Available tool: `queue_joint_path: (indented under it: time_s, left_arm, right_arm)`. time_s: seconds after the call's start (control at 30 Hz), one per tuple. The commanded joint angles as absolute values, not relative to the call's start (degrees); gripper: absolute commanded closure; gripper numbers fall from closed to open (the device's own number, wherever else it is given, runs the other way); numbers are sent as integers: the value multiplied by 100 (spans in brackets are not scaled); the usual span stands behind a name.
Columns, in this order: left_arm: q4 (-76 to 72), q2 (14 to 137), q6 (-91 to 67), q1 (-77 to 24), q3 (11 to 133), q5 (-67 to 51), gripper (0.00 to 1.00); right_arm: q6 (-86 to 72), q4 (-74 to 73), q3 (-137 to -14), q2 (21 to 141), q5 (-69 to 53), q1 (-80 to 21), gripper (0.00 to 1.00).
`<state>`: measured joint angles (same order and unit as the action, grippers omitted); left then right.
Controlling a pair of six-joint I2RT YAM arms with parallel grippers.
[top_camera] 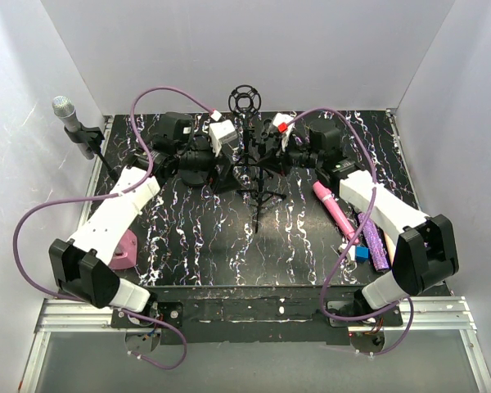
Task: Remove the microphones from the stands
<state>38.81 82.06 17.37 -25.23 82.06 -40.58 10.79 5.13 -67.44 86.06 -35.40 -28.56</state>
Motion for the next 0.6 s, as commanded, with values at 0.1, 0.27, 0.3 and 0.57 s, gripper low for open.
queue_joint_path:
  time_s: [0.1, 0.27, 0.3, 0.57]
  left_arm:
    - [4516, 8674, 3944, -2522, 8288, -5545, 24]
    - [3878, 8675, 4401, -2522, 7569, -5853, 33]
    - [3528, 8588, 4395, -2531, 7324, -5880, 34]
    - [-452, 8051, 3192, -2987, 5179, -5029, 37]
  right_arm:
    - [1826, -965, -7470, 8534, -5167, -2637, 98]
    - [2985, -2361, -7892, 8560, -6300, -2514, 98]
    - [3241, -2643, -7919, 8561, -6415, -2514, 98]
    - [4280, -3244, -7832, 8455, -6460, -2514, 98]
